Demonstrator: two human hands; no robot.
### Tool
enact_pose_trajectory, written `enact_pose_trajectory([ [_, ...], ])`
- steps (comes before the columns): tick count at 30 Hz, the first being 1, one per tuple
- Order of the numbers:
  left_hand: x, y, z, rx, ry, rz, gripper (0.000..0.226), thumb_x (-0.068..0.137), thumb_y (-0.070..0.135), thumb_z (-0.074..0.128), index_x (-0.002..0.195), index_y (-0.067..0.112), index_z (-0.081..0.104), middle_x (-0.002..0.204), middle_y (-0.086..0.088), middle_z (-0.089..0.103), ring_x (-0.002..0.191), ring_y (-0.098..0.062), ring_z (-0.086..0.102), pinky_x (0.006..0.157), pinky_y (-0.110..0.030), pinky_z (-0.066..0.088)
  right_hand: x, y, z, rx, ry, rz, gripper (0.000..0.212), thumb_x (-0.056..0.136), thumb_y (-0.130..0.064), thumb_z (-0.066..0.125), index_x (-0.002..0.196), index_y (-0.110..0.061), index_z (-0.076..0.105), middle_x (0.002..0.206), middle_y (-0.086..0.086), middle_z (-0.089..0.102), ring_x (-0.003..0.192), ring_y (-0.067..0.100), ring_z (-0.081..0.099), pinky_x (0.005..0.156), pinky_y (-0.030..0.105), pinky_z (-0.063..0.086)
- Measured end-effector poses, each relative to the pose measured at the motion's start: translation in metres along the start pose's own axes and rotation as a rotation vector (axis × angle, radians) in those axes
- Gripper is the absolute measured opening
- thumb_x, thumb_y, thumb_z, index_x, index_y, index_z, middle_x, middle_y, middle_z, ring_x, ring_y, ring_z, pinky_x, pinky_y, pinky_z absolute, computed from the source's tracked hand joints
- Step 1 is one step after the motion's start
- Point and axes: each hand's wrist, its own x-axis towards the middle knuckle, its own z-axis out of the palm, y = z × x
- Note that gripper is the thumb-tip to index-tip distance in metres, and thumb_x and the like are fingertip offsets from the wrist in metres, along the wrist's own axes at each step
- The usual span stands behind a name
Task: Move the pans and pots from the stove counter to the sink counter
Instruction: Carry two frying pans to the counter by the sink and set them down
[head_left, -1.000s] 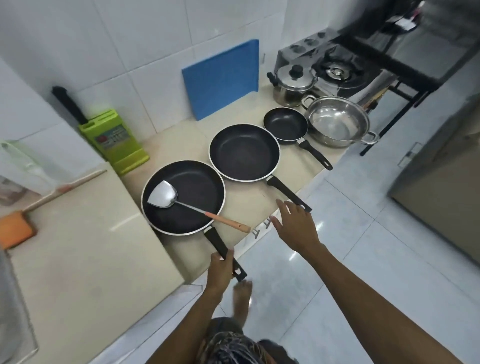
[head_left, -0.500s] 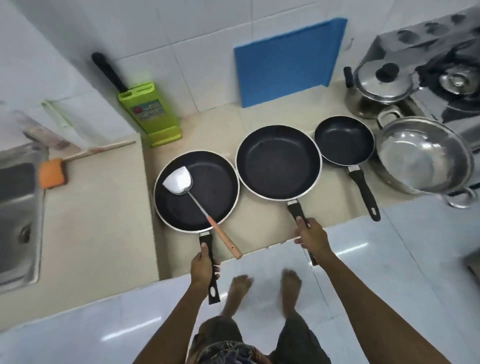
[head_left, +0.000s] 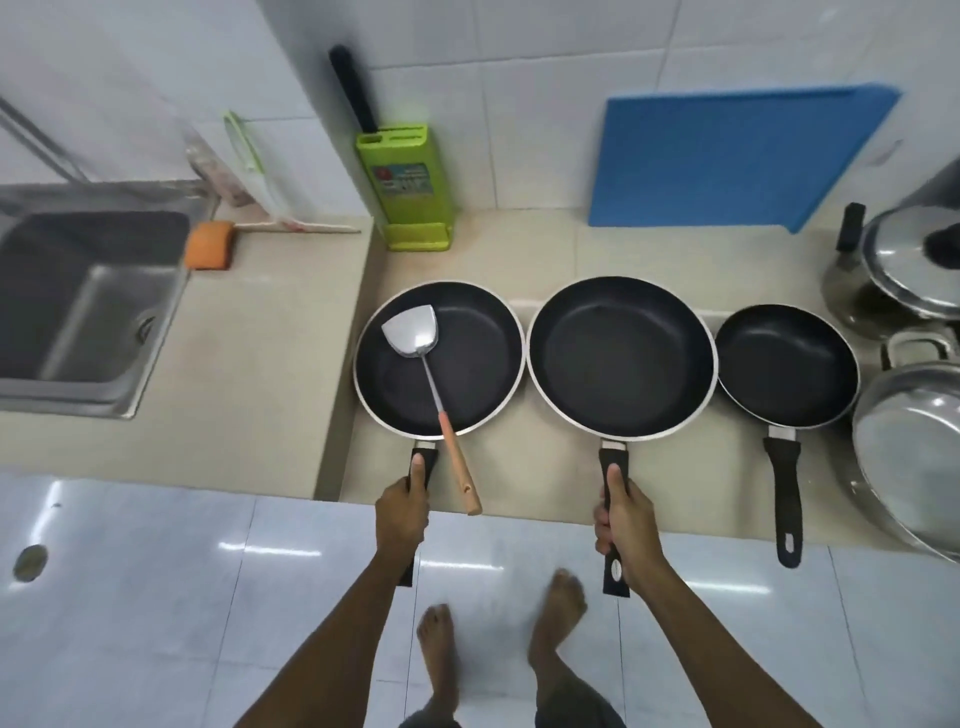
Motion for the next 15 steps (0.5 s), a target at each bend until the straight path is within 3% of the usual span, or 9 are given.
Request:
enact_pose_trajectory([
  [6, -0.027, 0.000, -0.003, -0.055, 0.027, 0.056, 0.074, 0.096, 0.067, 0.029, 0.065, 0.006, 0.057, 0.059, -0.007, 0.058, 0.052, -0.019, 0.057, 0.040, -0.026, 0.045, -0.025, -0.020, 0.000, -0.037, 0.046, -0.085, 0.046, 0.105, -0.051, 0.049, 0.085, -0.011, 0.056, 0.048, -0.004, 0.041, 0.037, 0.011, 0.033, 0.035, 0.023, 0.030],
  [12, -0.042, 0.004, -0.040, -0.167, 0.031, 0.160, 0.072, 0.099, 0.062, 0.034, 0.066, 0.003, 0.060, 0.059, -0.006, 0.060, 0.058, -0.023, 0.058, 0.057, -0.042, 0.053, -0.070, -0.046, 0.016, -0.072, 0.066, -0.238, 0.034, 0.109, -0.041, 0.046, 0.091, -0.015, 0.057, 0.058, 0.006, 0.046, 0.039, 0.013, 0.034, 0.037, 0.023, 0.031],
  [15, -0.037, 0.003, -0.078, -0.219, 0.023, 0.174, 0.069, 0.100, 0.060, 0.035, 0.062, 0.007, 0.058, 0.057, -0.004, 0.059, 0.056, -0.022, 0.057, 0.051, -0.035, 0.049, -0.100, -0.059, 0.036, -0.074, 0.072, -0.305, 0.033, 0.110, -0.038, 0.044, 0.093, -0.013, 0.057, 0.060, 0.008, 0.048, 0.039, 0.013, 0.035, 0.037, 0.023, 0.031],
])
